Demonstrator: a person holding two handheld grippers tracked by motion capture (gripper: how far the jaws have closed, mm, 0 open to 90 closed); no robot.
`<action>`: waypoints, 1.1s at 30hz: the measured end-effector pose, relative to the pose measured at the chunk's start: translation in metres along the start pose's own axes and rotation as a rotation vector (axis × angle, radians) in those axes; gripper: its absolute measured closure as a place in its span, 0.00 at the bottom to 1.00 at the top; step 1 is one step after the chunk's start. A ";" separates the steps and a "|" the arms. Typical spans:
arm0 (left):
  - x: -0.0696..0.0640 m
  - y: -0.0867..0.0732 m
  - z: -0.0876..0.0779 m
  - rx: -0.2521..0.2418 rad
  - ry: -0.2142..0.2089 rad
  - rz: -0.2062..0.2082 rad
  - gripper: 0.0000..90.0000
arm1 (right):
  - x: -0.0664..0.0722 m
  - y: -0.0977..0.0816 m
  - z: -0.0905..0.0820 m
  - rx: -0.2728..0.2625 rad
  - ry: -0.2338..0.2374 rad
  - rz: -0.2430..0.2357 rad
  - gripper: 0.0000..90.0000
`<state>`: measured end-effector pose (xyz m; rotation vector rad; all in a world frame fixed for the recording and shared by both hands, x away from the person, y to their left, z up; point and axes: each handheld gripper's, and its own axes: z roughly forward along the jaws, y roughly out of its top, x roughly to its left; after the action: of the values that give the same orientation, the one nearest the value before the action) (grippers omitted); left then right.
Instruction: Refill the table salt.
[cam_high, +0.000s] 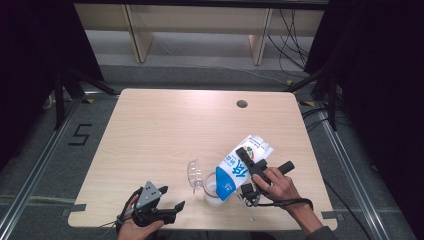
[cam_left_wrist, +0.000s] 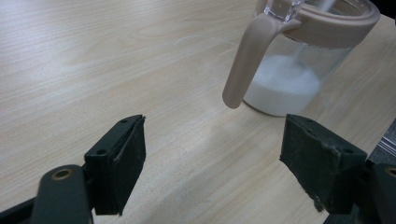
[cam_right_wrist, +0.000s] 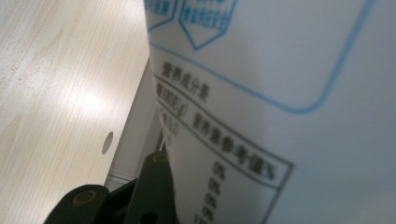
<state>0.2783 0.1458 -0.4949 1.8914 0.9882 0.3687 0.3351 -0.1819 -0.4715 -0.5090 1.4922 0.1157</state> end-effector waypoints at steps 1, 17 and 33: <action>0.000 0.000 0.000 0.001 -0.001 0.011 0.24 | 0.000 0.000 0.000 0.001 -0.001 -0.002 0.78; 0.000 0.000 0.000 -0.003 -0.001 0.006 0.24 | 0.000 0.002 -0.001 0.004 0.012 -0.018 0.79; -0.001 0.000 0.001 -0.007 -0.008 -0.006 0.24 | 0.002 0.001 -0.001 0.000 0.007 -0.016 0.81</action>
<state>0.2786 0.1447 -0.4957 1.8815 0.9863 0.3602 0.3341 -0.1817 -0.4735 -0.5220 1.4948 0.1010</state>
